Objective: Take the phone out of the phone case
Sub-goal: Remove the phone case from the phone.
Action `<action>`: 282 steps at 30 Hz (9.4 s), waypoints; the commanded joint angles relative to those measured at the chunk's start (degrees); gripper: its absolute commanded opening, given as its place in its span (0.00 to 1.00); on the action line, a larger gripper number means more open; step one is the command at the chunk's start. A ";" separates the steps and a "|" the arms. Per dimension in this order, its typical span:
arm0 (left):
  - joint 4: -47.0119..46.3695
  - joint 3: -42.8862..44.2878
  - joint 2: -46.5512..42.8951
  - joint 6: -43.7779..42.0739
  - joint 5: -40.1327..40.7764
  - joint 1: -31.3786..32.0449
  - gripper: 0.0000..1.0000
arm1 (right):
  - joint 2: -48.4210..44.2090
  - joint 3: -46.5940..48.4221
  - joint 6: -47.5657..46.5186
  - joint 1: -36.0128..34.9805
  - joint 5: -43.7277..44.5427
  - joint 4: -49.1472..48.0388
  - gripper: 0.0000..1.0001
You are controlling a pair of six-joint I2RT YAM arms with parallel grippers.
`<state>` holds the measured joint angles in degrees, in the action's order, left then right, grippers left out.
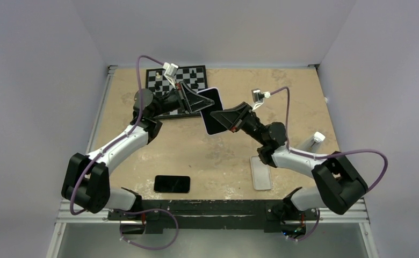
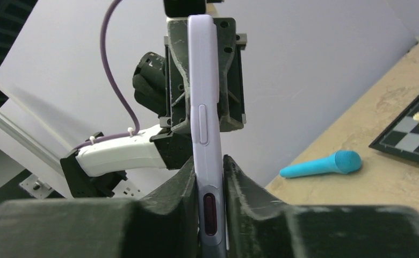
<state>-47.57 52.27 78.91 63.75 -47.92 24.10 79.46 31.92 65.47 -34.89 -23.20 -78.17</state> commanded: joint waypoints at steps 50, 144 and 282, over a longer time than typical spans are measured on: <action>-8.24 8.28 -0.19 -2.36 -16.93 -0.55 0.00 | -24.39 12.59 -47.30 1.13 -22.73 64.36 0.26; 5.34 5.00 -8.16 20.49 -6.72 10.73 0.00 | -17.49 37.17 -83.86 -6.59 3.27 82.84 0.00; -6.24 3.19 -16.93 7.15 0.37 -4.95 0.00 | -21.93 17.64 -41.19 -9.87 -8.58 63.56 0.66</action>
<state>-44.14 52.71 63.77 73.78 -40.80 19.16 55.31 45.34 21.28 -47.03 -24.27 -16.67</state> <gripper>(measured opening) 0.198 0.694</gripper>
